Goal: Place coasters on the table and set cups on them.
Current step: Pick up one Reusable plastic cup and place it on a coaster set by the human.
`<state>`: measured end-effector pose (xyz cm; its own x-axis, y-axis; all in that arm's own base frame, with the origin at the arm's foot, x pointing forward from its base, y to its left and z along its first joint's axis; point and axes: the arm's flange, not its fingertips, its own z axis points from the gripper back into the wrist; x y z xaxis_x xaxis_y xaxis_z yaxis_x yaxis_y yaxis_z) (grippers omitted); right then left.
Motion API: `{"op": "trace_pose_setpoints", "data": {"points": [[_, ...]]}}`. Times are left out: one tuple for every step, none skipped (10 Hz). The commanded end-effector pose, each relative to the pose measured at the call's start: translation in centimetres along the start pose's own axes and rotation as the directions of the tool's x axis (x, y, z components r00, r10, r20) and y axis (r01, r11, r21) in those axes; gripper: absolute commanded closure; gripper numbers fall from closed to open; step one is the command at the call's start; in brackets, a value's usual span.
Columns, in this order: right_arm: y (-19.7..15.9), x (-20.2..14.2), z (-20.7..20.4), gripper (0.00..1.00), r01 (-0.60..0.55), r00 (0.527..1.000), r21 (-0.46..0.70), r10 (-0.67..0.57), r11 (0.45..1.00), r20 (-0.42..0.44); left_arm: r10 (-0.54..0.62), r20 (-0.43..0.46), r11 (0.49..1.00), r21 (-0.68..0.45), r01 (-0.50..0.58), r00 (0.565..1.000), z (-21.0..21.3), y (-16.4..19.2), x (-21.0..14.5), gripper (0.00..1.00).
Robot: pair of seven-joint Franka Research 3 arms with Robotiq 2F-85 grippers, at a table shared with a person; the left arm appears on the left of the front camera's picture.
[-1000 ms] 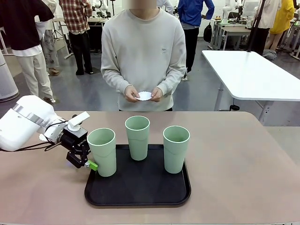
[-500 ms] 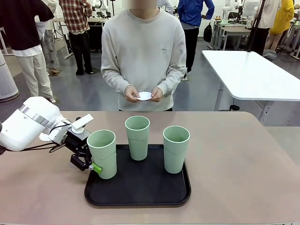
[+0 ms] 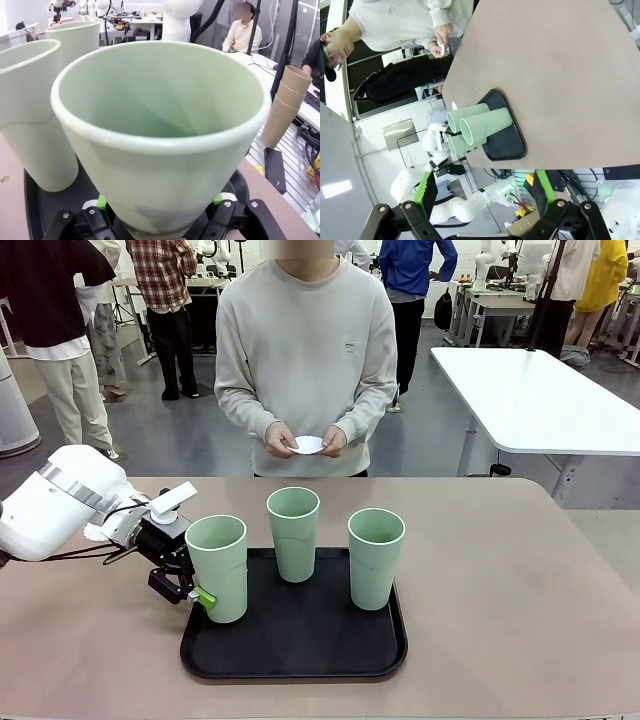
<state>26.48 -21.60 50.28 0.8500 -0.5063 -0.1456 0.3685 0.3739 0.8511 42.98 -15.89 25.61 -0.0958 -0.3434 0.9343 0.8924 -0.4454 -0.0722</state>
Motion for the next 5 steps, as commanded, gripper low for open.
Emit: {"op": "trace_pose_setpoints", "data": {"points": [[-0.1, -0.1, -0.1, 0.00, -0.005, 1.000, 0.016, 0.005, 1.000, -0.004, 0.026, -0.062, 0.997, 0.080, -0.021, 0.998, 0.2, -3.4, 6.0, 0.36], [-0.1, -0.1, -0.1, 0.00, -0.005, 1.000, 0.016, 0.005, 1.000, -0.004, 0.037, -0.073, 0.987, 0.162, -0.025, 0.997, 0.6, -4.7, 8.8, 0.36], [-0.1, -0.1, -0.1, 0.00, -0.005, 1.000, 0.016, 0.005, 1.000, -0.004, 0.038, -0.082, 0.970, 0.243, -0.017, 0.996, 1.6, -5.5, 11.3, 0.36], [-0.1, -0.1, -0.1, 0.00, -0.005, 1.000, 0.016, 0.005, 1.000, -0.004, 0.046, -0.059, 0.951, 0.309, -0.025, 0.997, 2.8, -6.0, 13.6, 0.36], [-0.1, -0.1, -0.1, 0.00, -0.005, 1.000, 0.016, 0.005, 1.000, -0.004, 0.061, -0.017, 0.931, 0.361, -0.051, 0.998, 4.2, -6.4, 15.5, 0.36]]}}
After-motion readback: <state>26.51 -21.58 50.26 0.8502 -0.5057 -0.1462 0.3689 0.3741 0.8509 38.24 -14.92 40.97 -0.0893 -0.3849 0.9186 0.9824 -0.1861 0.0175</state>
